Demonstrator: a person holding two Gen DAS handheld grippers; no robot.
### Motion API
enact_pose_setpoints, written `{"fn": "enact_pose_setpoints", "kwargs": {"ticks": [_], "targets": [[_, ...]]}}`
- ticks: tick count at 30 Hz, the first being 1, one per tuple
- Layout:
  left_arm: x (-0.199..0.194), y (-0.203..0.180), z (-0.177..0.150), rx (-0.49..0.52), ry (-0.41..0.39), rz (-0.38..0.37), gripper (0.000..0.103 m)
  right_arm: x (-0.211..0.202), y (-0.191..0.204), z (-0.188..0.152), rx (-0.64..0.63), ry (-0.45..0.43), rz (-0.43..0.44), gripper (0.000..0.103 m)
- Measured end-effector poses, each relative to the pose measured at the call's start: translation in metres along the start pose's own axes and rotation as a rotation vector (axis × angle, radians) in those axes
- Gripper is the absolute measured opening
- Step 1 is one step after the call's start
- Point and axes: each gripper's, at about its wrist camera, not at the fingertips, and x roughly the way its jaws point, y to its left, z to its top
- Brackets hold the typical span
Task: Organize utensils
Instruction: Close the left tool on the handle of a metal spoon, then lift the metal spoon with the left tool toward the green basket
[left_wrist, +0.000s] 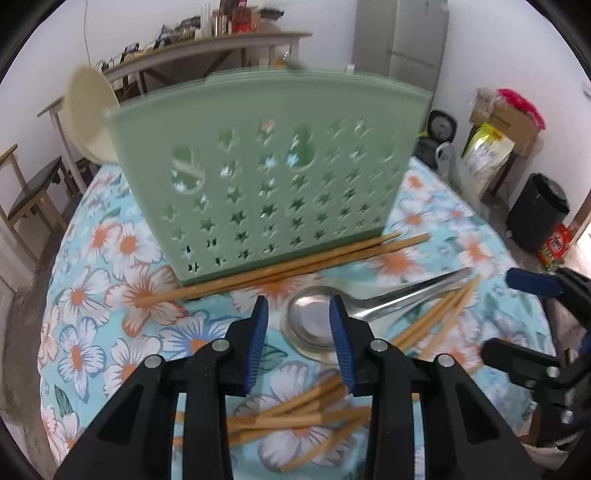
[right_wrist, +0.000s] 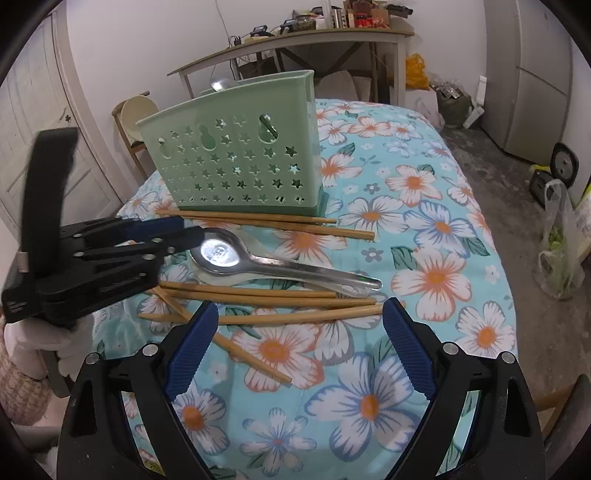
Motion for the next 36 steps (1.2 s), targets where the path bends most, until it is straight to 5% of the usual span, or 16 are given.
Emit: {"fn": "enact_pose_setpoints", "kwargs": {"ticks": [4, 15, 36], "targets": [[0.013, 0.009, 0.001, -0.037, 0.036, -0.011, 0.031, 0.006, -0.002, 0.001, 0.005, 0.01, 0.01, 0.086], [0.012, 0.017, 0.001, -0.086, 0.022, -0.054, 0.005, 0.014, -0.011, 0.0, 0.034, 0.024, 0.019, 0.085], [-0.073, 0.049, 0.0, -0.159, -0.177, 0.061, 0.001, -0.002, -0.008, -0.002, 0.038, -0.022, 0.021, 0.075]]}}
